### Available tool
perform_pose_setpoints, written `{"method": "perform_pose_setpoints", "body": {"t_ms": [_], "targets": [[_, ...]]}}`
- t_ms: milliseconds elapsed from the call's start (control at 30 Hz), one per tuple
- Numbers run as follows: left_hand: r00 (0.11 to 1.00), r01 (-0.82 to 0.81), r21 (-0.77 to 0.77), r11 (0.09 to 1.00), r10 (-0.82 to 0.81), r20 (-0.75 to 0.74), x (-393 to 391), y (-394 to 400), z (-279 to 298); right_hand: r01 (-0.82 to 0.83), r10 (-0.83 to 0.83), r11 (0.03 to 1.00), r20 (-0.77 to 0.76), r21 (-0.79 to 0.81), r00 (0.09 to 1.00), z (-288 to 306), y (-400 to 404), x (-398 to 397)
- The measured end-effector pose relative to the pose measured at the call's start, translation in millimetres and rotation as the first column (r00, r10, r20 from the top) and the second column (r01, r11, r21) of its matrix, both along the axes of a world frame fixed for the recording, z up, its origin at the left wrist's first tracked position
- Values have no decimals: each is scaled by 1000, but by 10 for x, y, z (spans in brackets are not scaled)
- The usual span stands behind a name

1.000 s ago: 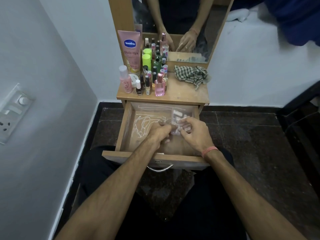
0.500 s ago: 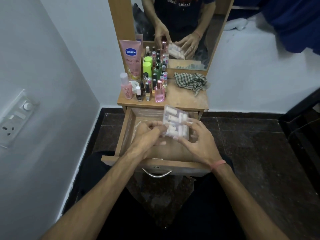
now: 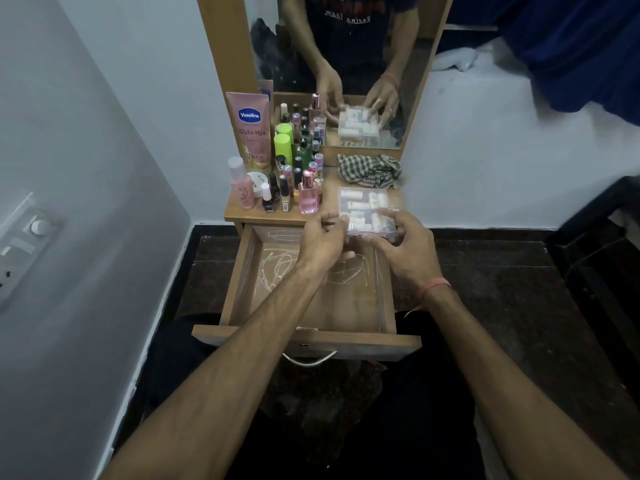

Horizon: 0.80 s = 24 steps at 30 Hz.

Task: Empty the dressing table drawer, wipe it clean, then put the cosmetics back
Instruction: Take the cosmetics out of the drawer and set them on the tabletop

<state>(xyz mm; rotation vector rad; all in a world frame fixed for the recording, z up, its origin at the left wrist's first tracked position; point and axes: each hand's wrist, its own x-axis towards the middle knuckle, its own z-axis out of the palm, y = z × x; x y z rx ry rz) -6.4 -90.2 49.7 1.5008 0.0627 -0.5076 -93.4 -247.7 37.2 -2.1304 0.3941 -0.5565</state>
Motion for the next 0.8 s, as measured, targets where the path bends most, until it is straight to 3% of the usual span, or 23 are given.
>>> {"method": "perform_pose_setpoints", "body": {"t_ms": [233, 467, 633, 700, 800], "targets": [[998, 44, 71, 997, -47, 48, 57, -11, -96, -22, 16, 988, -43, -154, 999, 25, -65, 194], [986, -35, 143, 989, 11, 164, 49, 2, -250, -101, 75, 964, -114, -245, 991, 77, -118, 286], [976, -73, 176, 982, 34, 216, 37, -28, -313, -96, 92, 995, -120, -26, 988, 323, -386, 511], [971, -85, 182, 980, 41, 235, 56, -47, -382, -79, 61, 982, -107, -173, 992, 407, -453, 688], [968, -94, 180, 979, 48, 245, 79, -70, -459, -60, 2, 880, -124, -471, 992, 476, -482, 953]]}}
